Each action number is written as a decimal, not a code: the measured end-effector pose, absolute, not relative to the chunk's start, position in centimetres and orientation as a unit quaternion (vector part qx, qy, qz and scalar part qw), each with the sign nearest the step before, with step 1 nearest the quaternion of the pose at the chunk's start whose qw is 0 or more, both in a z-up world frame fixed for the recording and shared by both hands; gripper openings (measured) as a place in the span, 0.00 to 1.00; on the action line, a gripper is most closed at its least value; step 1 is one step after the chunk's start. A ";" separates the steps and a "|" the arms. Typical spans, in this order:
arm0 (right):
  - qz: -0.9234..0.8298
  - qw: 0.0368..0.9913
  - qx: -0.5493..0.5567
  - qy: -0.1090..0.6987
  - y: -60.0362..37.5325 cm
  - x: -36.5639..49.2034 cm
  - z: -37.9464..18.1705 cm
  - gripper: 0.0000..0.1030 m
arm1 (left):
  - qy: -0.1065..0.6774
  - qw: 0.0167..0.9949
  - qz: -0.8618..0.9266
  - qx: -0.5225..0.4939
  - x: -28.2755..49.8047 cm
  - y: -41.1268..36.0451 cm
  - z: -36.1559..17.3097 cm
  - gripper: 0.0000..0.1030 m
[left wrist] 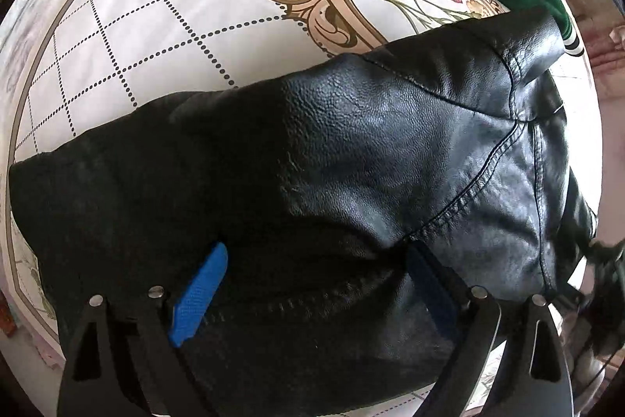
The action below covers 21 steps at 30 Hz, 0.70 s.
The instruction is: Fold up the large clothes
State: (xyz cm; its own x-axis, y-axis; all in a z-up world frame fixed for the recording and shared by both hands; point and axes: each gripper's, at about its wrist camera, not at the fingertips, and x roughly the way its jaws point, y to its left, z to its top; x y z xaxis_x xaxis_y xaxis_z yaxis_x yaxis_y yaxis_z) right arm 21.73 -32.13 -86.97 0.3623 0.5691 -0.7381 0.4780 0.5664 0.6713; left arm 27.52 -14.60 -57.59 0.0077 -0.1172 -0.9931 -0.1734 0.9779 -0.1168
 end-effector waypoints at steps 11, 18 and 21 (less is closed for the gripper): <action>0.079 0.686 0.479 0.543 -29.6 24.7 -88.3 0.31 | 0.703 0.705 0.019 -0.093 28.2 -15.2 -58.8 0.99; 0.092 0.692 0.499 0.513 -29.0 23.8 -86.0 0.16 | 0.702 0.705 0.016 -0.096 27.9 -14.6 -59.0 1.00; 0.103 0.704 0.491 0.504 -27.9 23.6 -83.5 0.16 | 0.701 0.706 0.014 -0.103 27.8 -14.3 -58.8 1.00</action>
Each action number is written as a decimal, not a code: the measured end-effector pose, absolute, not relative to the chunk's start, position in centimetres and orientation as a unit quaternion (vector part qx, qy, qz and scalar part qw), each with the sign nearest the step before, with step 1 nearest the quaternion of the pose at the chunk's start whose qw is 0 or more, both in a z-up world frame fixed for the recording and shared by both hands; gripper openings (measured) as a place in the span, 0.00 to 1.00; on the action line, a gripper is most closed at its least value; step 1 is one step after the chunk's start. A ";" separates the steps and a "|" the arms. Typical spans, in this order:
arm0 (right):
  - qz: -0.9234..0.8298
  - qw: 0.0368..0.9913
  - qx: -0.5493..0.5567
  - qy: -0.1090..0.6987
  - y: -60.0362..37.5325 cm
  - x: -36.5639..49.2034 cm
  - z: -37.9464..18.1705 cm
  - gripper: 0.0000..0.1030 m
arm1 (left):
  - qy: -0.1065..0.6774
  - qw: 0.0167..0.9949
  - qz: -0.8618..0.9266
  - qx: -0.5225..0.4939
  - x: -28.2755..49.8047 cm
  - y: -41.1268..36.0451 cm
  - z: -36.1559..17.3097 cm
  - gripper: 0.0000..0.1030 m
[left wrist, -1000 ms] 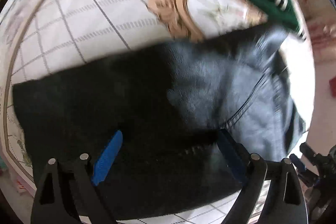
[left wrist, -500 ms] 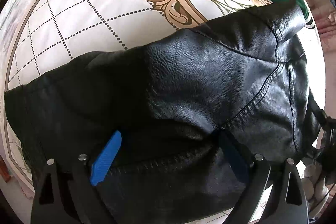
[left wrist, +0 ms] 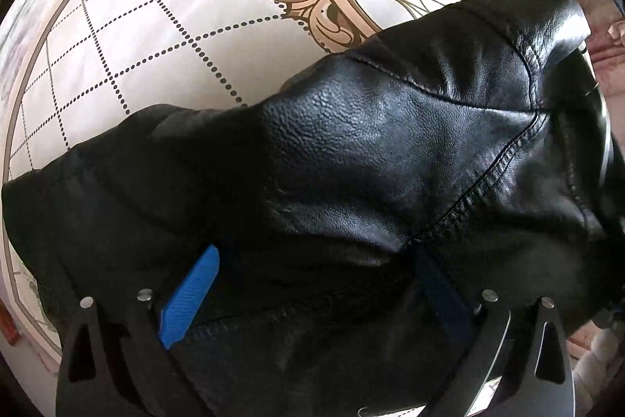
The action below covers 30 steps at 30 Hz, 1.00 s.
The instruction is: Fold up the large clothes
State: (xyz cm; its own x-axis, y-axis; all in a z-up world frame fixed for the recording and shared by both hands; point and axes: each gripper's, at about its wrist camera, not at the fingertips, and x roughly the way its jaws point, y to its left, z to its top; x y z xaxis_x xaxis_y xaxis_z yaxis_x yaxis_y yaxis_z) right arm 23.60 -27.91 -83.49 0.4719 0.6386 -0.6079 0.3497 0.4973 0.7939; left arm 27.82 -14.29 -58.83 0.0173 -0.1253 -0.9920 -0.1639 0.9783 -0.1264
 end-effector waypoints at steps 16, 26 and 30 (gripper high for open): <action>0.149 0.760 0.390 0.497 -18.7 22.8 -71.5 0.16 | 0.676 0.704 -0.005 -0.219 25.3 -7.5 -57.3 0.98; 0.254 0.792 0.199 0.518 -2.9 20.1 -63.7 0.16 | 0.591 0.716 0.124 -0.351 13.8 9.2 -49.9 0.98; 0.325 0.770 0.104 0.539 6.8 16.8 -64.7 0.16 | 0.553 0.725 0.216 -0.349 7.0 15.7 -45.7 0.98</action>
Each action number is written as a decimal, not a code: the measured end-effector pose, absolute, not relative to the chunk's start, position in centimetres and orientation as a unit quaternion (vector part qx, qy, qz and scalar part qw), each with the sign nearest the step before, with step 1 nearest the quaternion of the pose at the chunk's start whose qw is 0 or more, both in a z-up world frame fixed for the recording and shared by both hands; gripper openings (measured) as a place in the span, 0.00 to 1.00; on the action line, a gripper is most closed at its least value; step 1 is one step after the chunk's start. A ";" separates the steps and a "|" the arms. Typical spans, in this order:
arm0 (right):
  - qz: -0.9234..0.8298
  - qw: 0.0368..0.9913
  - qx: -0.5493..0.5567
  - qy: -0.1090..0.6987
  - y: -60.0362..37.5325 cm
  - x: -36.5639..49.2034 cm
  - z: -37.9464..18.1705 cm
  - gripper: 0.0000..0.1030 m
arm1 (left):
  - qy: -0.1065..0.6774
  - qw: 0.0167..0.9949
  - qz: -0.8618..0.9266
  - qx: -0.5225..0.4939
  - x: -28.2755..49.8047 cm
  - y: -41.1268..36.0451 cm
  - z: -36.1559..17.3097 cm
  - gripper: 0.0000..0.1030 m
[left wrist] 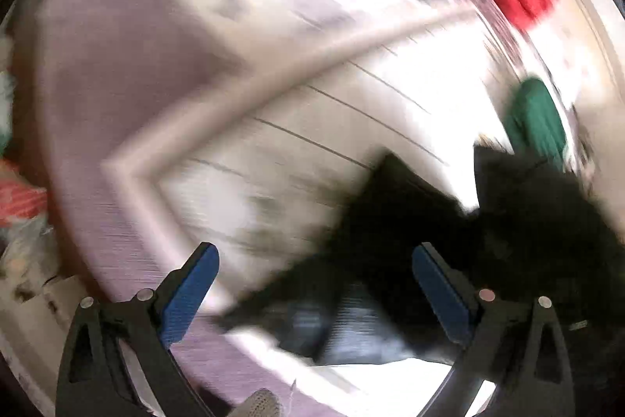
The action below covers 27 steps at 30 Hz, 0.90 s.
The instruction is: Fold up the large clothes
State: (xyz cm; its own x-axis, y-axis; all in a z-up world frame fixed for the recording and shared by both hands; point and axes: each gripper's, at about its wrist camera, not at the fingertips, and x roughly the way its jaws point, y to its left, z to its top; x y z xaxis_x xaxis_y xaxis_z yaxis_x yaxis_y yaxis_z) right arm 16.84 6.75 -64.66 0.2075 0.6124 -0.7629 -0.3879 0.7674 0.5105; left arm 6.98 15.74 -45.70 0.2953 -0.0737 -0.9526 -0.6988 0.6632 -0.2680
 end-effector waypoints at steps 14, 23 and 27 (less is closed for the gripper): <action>0.444 0.530 0.052 0.720 17.3 9.3 -74.0 0.78 | 0.498 0.734 0.255 -0.386 2.7 19.3 -42.8 0.98; 0.365 0.589 0.107 0.713 6.8 15.6 -69.0 0.88 | 0.537 0.736 0.221 -0.348 6.3 15.4 -46.1 0.98; 0.330 0.607 0.086 0.718 8.4 19.7 -72.4 0.35 | 0.592 0.711 0.246 -0.287 6.1 13.6 -51.0 0.98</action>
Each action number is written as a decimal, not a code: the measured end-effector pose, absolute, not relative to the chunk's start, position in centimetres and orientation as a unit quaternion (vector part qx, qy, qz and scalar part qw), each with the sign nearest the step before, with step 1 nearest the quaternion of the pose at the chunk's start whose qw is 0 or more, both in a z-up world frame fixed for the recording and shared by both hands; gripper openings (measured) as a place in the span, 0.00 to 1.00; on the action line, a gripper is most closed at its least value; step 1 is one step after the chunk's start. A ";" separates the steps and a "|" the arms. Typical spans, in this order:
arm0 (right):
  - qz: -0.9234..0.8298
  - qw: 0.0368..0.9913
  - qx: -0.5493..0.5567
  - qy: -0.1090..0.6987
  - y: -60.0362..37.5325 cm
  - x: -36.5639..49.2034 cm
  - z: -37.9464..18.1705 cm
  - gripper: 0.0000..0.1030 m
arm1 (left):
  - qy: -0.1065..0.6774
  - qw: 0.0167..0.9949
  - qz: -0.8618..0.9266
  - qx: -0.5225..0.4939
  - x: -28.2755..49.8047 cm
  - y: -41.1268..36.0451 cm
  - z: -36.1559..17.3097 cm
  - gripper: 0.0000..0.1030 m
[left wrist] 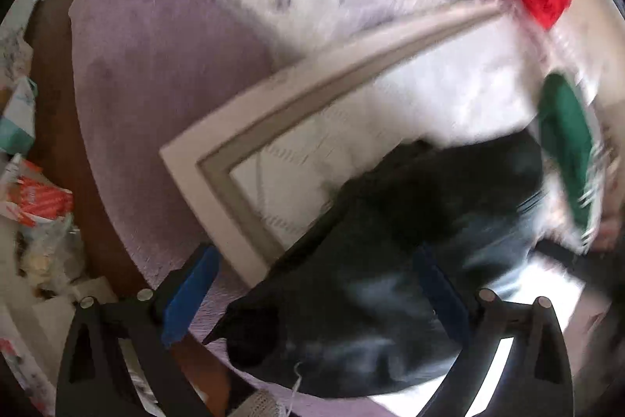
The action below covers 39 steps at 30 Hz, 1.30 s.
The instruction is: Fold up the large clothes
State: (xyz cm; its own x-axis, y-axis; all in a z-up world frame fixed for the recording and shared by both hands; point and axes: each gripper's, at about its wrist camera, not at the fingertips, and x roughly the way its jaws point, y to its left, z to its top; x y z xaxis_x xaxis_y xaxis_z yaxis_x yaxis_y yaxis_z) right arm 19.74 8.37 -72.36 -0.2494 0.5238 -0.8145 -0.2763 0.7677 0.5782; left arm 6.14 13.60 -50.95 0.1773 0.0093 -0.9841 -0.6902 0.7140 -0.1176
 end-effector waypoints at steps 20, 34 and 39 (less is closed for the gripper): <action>0.335 0.528 0.080 0.776 2.0 22.3 -82.2 0.88 | 0.557 0.702 0.267 -0.354 1.7 13.7 -50.8 1.00; 0.191 0.573 0.392 0.693 -11.4 14.3 -81.9 0.57 | 0.550 0.728 0.280 -0.300 4.1 10.6 -48.6 1.00; 0.130 0.546 0.356 0.747 -19.7 11.3 -81.6 0.77 | 0.556 0.742 0.233 -0.293 8.4 7.1 -49.9 1.00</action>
State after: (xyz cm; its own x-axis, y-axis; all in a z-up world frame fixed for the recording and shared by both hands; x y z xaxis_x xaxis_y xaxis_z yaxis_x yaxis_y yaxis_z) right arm 11.28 -19.66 -81.59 -0.1509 0.6738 -0.7233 0.3909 0.7128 0.5824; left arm 8.37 7.12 -49.92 0.2735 0.0190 -0.9617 -0.6713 0.7199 -0.1766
